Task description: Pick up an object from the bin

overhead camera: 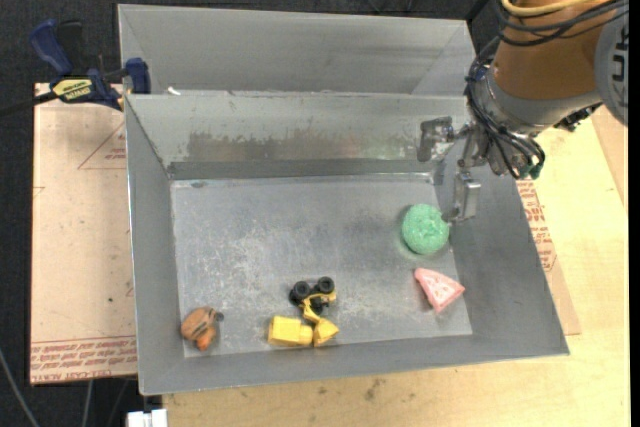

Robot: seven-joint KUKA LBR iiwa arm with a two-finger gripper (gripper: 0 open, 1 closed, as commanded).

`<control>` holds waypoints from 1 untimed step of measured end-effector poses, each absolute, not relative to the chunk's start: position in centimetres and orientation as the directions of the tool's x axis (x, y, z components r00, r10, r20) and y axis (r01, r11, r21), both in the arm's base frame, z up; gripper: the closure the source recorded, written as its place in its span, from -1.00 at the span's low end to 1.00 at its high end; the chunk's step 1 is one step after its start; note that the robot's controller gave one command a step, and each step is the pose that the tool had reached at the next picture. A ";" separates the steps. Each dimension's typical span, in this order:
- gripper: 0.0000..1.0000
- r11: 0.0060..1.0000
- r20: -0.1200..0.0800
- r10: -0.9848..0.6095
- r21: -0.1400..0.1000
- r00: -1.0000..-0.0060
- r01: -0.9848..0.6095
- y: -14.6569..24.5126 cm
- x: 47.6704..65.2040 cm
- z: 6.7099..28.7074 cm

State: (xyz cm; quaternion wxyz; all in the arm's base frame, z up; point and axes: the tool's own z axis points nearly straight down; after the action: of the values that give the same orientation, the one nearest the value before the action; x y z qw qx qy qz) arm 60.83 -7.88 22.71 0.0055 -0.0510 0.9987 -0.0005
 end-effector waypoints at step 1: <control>-1.00 0.985 -0.010 -0.172 -0.002 -0.985 -0.172 -8.2 60.6 21.3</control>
Offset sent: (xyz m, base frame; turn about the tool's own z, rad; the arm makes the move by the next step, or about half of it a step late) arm 0.0068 -0.0298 0.0594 -0.1209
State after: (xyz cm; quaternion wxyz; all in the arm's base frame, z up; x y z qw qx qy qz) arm 60.62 -8.15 21.29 0.0051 -0.0866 0.9962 -0.0004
